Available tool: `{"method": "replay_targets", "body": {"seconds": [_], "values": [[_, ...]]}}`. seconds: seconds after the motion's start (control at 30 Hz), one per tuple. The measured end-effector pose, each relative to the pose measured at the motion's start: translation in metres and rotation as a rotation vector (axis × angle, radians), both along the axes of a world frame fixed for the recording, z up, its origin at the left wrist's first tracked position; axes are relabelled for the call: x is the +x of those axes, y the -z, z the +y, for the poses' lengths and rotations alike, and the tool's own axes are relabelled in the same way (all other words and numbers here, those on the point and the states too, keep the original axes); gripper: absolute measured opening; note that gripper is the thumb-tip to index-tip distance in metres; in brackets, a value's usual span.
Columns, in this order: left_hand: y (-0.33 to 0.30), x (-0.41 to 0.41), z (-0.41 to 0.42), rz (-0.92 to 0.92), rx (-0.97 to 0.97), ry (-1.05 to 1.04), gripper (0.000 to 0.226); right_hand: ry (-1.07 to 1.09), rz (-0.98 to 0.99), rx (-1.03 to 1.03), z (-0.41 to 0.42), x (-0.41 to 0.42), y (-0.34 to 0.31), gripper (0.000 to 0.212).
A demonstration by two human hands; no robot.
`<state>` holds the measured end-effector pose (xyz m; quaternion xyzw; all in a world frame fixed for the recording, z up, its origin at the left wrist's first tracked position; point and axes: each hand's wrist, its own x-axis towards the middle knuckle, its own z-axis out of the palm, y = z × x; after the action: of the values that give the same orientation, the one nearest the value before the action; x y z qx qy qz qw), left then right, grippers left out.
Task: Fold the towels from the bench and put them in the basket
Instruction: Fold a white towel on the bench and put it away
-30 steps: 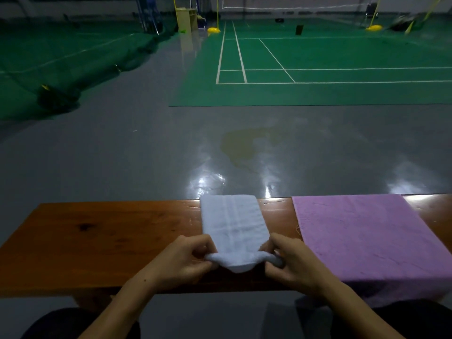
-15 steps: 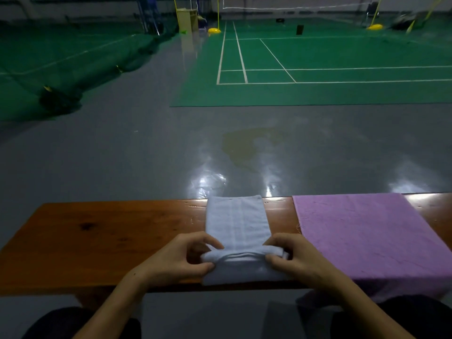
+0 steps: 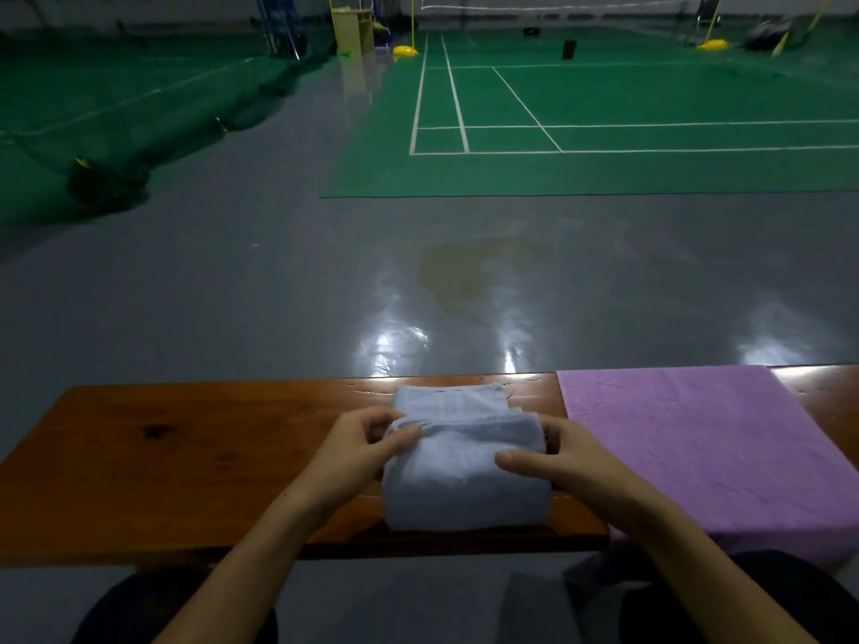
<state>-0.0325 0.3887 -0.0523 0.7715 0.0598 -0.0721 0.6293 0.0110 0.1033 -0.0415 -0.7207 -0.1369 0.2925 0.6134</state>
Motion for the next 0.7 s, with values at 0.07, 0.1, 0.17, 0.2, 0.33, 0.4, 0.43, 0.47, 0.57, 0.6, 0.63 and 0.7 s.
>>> {"method": "replay_targets", "body": {"seconds": [0.07,0.1,0.17,0.2,0.33,0.4,0.43,0.47,0.57,0.6,0.63,0.7], "values": [[0.002,0.008,-0.005,0.02,-0.062,-0.078,0.021,0.0,-0.034,0.011,0.002,0.008,0.0,0.051],[0.002,0.012,-0.007,0.019,-0.083,-0.082,0.021,0.025,-0.053,0.001,0.004,0.013,0.002,0.05],[0.0,0.019,-0.007,0.016,-0.07,-0.051,0.022,0.123,-0.105,-0.05,0.009,0.024,0.011,0.04],[0.001,0.024,-0.006,0.008,-0.053,-0.043,0.021,0.185,-0.137,-0.086,0.011,0.029,0.016,0.03],[0.015,0.049,0.0,-0.074,0.001,-0.147,0.009,0.367,-0.279,-0.162,0.024,0.052,0.036,0.012],[0.028,0.063,0.003,-0.11,0.034,-0.203,0.011,0.42,-0.344,-0.221,0.031,0.065,0.047,0.012],[0.034,0.069,0.003,-0.12,0.051,-0.227,0.014,0.44,-0.372,-0.253,0.034,0.069,0.05,0.012],[0.04,0.076,0.002,-0.127,0.073,-0.249,0.017,0.463,-0.39,-0.276,0.037,0.073,0.054,0.013],[0.056,0.09,-0.002,-0.151,0.307,-0.316,0.029,0.511,-0.426,-0.359,0.041,0.079,0.064,0.018],[0.06,0.092,-0.004,-0.161,0.413,-0.342,0.031,0.519,-0.446,-0.391,0.042,0.081,0.067,0.019],[0.062,0.092,-0.008,-0.171,0.501,-0.366,0.031,0.529,-0.472,-0.425,0.043,0.082,0.07,0.021],[0.063,0.091,-0.013,-0.173,0.617,-0.397,0.028,0.543,-0.51,-0.485,0.045,0.082,0.07,0.019]]}}
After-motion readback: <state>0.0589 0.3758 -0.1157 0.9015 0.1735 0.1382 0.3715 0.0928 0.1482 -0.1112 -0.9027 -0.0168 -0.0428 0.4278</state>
